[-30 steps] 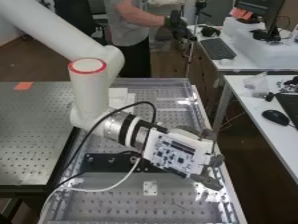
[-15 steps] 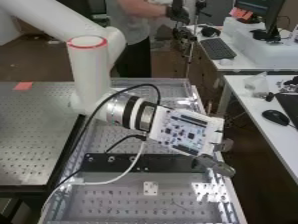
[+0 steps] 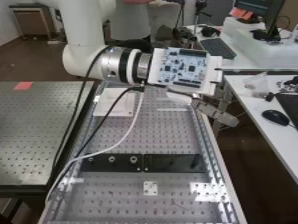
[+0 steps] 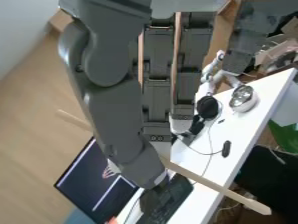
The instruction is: Grab the chopstick and place it in the clear container
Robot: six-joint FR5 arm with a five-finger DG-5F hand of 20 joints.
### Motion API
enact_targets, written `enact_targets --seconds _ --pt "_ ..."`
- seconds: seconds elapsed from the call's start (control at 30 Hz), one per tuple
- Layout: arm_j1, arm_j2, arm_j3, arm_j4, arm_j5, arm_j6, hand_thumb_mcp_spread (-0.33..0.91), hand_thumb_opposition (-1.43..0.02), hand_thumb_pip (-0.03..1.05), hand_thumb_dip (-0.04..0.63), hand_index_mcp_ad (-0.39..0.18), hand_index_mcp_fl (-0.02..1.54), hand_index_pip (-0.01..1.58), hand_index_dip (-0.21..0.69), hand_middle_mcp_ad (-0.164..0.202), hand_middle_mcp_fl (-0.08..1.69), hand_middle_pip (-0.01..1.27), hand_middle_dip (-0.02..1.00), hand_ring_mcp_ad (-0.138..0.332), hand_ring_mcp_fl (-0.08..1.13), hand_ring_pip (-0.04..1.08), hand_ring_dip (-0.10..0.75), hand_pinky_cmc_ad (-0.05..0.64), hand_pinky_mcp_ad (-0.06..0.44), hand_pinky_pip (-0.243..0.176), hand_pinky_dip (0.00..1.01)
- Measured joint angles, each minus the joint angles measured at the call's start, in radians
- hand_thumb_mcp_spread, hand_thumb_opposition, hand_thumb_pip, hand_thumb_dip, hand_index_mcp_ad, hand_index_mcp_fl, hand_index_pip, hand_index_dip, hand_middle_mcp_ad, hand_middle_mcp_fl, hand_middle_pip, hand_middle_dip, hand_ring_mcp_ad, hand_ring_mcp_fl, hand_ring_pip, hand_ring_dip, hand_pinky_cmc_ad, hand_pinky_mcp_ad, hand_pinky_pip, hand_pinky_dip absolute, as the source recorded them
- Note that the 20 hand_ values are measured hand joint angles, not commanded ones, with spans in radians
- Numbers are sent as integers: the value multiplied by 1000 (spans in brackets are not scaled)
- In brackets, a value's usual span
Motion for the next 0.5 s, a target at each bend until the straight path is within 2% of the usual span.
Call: enact_targets --seconds 0.23,0.5 --pt "86 102 -71 -35 79 -10 850 -1100 435 300 -105 1265 393 412 -21 1265 291 682 -7 750 115 508 311 297 24 150" --pt "210 164 -140 -57 221 20 852 -1100 435 314 -101 1279 375 429 -17 1265 291 682 -9 775 115 508 307 300 35 154"
